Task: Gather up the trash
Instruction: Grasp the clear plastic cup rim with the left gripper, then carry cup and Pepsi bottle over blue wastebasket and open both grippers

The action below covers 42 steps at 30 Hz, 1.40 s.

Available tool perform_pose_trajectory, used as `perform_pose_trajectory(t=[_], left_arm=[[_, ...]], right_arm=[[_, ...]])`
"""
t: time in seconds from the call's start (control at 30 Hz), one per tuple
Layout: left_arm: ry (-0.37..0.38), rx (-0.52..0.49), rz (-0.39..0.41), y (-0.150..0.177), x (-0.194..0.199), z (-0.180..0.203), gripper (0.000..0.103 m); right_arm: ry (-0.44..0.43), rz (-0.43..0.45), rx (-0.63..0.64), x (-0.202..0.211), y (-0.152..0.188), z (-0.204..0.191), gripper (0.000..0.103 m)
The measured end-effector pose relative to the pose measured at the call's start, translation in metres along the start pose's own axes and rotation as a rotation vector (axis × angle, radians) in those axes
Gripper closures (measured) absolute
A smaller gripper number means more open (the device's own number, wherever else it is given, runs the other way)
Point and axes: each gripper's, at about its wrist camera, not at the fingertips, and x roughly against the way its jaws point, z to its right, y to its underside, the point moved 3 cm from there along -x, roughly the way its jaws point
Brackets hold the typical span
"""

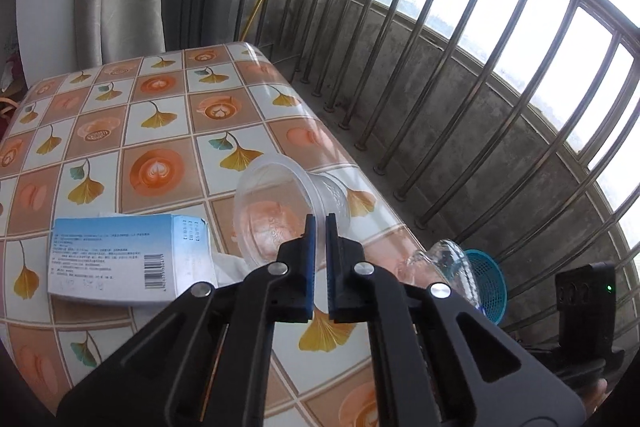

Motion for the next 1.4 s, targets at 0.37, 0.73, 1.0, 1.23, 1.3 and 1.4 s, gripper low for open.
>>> perform_pose_trajectory(t=[0.37, 0.73, 1.0, 1.23, 1.3, 1.4], left_arm=[[-0.014, -0.243, -0.153, 0.078, 0.087, 0.012, 0.1], [-0.001, -0.181, -0.185, 0.121, 0.074, 0.019, 0.099], [0.013, -0.13, -0.184, 0.119, 0.06, 0.015, 0.098], [0.017, -0.105, -0.174, 0.116, 0.055, 0.011, 0.098], [0.021, -0.097, -0.174, 0.115, 0.053, 0.009, 0.098], [0.024, -0.09, -0.167, 0.114, 0.054, 0.009, 0.098]], right_arm=[[0.013, -0.002, 0.014, 0.0, 0.004, -0.003, 0.045], [0.056, -0.007, 0.029, -0.006, 0.001, -0.013, 0.045], [0.047, -0.011, 0.015, -0.009, -0.001, -0.013, 0.044], [0.026, -0.019, 0.003, -0.014, -0.004, -0.01, 0.044], [0.018, -0.02, 0.001, -0.015, -0.005, -0.01, 0.044], [0.002, -0.022, -0.009, -0.017, -0.006, -0.008, 0.044]])
